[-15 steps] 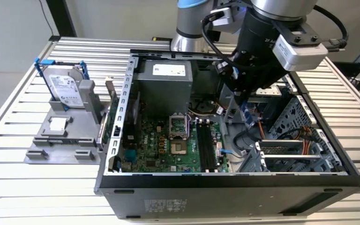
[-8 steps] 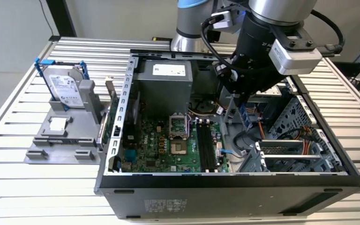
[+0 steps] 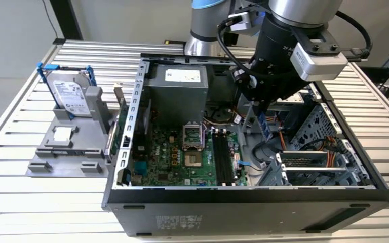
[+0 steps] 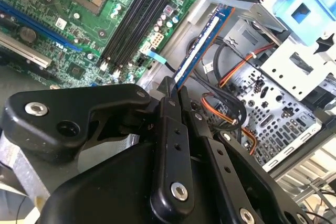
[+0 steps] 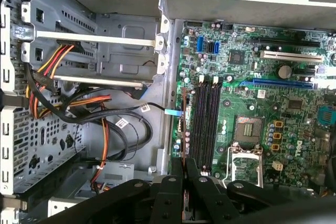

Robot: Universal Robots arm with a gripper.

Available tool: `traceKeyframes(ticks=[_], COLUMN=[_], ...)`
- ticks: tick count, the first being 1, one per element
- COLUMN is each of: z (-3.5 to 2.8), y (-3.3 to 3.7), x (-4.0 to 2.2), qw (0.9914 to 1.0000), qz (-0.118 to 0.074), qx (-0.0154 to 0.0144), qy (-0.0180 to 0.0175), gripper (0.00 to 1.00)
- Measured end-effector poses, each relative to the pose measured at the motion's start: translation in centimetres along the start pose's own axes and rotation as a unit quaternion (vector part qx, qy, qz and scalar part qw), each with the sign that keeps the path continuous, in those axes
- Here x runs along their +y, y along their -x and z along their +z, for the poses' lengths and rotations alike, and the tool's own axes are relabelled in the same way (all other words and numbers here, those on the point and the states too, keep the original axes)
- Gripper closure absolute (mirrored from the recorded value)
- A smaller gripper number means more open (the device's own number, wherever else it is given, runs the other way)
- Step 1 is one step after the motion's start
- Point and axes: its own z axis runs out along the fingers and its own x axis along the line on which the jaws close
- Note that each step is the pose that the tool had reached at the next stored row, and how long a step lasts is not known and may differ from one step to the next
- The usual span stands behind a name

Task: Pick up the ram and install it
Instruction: 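Insert the ram into the slot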

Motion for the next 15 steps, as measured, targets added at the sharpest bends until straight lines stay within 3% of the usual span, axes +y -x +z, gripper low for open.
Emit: traceKeyframes(ticks=[15], z=[1.09], y=[0.06], x=[0.01], qw=[0.99994], qz=[0.011], qx=[-0.0002], qy=[0.0003], gripper=[1.00])
